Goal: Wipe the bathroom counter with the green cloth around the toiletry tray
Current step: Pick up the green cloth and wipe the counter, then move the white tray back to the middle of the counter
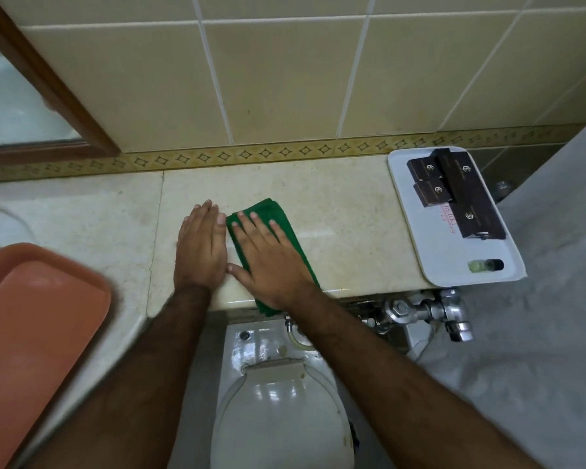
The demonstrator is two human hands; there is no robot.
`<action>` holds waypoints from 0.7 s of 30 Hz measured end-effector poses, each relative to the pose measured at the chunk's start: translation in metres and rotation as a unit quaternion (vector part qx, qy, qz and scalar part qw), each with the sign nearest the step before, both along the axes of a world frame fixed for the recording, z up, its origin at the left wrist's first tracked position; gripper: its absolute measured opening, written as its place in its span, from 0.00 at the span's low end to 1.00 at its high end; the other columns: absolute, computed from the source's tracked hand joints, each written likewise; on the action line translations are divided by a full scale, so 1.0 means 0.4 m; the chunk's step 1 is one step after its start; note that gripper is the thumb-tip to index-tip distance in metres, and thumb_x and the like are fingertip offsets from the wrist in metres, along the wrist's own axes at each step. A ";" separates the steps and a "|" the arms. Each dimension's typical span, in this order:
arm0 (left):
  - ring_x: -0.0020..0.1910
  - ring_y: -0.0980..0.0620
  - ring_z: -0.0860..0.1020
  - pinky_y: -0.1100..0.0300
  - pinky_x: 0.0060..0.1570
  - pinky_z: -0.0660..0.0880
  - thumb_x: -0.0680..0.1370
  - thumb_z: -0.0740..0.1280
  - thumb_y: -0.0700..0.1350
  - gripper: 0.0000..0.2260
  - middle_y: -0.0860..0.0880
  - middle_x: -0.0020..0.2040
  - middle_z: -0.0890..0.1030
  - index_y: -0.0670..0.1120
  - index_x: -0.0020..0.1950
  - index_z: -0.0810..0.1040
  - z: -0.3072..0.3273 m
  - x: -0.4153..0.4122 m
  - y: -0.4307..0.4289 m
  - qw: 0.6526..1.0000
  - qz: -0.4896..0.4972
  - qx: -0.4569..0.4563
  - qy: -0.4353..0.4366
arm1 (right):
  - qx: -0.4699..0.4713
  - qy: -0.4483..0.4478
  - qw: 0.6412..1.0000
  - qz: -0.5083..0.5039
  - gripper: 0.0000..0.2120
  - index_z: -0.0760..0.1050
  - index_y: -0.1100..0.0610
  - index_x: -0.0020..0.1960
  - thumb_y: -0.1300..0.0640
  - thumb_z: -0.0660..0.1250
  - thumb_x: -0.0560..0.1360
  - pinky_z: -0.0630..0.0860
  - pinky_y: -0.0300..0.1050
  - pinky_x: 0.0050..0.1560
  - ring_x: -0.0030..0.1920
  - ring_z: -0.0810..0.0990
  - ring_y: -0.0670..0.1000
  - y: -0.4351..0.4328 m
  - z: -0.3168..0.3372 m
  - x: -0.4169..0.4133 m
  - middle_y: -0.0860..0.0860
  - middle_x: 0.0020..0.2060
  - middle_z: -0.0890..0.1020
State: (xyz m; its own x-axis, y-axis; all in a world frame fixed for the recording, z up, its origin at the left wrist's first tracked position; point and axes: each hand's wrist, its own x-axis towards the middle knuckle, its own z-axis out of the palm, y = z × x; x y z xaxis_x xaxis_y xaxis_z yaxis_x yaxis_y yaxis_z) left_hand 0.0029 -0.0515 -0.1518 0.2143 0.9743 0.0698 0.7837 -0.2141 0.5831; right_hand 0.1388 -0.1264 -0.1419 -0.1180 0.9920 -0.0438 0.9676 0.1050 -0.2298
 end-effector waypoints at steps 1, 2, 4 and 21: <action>0.80 0.48 0.62 0.53 0.80 0.53 0.85 0.45 0.57 0.29 0.45 0.79 0.68 0.43 0.78 0.69 0.002 -0.001 0.000 1.000 0.001 -0.001 -0.004 | 0.002 0.023 1.000 -0.016 0.36 0.51 0.57 0.85 0.37 0.51 0.84 0.49 0.58 0.84 0.85 0.49 0.53 -0.009 0.007 0.010 0.54 0.85 0.54; 0.80 0.48 0.62 0.53 0.80 0.53 0.86 0.45 0.56 0.28 0.45 0.79 0.68 0.42 0.78 0.69 0.004 -0.001 -0.001 1.000 -0.002 -0.002 -0.003 | 0.005 0.050 0.998 -0.043 0.36 0.52 0.57 0.85 0.37 0.50 0.84 0.49 0.59 0.84 0.85 0.49 0.53 -0.024 0.015 0.026 0.54 0.85 0.54; 0.80 0.46 0.62 0.52 0.80 0.53 0.86 0.47 0.56 0.28 0.44 0.79 0.68 0.42 0.78 0.68 0.007 -0.003 -0.001 1.000 -0.011 -0.008 0.007 | 0.013 0.095 0.989 -0.114 0.37 0.52 0.55 0.85 0.35 0.49 0.84 0.47 0.58 0.84 0.85 0.48 0.53 -0.071 0.036 0.079 0.53 0.85 0.54; 0.77 0.41 0.66 0.56 0.75 0.60 0.82 0.63 0.38 0.21 0.40 0.79 0.67 0.41 0.76 0.72 0.214 0.742 -0.003 0.966 -0.252 0.011 0.061 | 0.052 0.173 0.784 -0.593 0.27 0.66 0.70 0.77 0.62 0.67 0.81 0.68 0.55 0.73 0.72 0.71 0.66 -0.525 0.107 0.686 0.67 0.72 0.73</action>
State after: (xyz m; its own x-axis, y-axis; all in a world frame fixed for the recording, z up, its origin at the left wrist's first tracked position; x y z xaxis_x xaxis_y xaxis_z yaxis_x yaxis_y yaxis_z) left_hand 0.2996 -0.0527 -0.0661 0.6686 0.7429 0.0330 0.6392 -0.5969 0.4849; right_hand 0.4131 -0.3364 -0.0992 0.9043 0.4082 -0.1246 0.2791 -0.7865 -0.5509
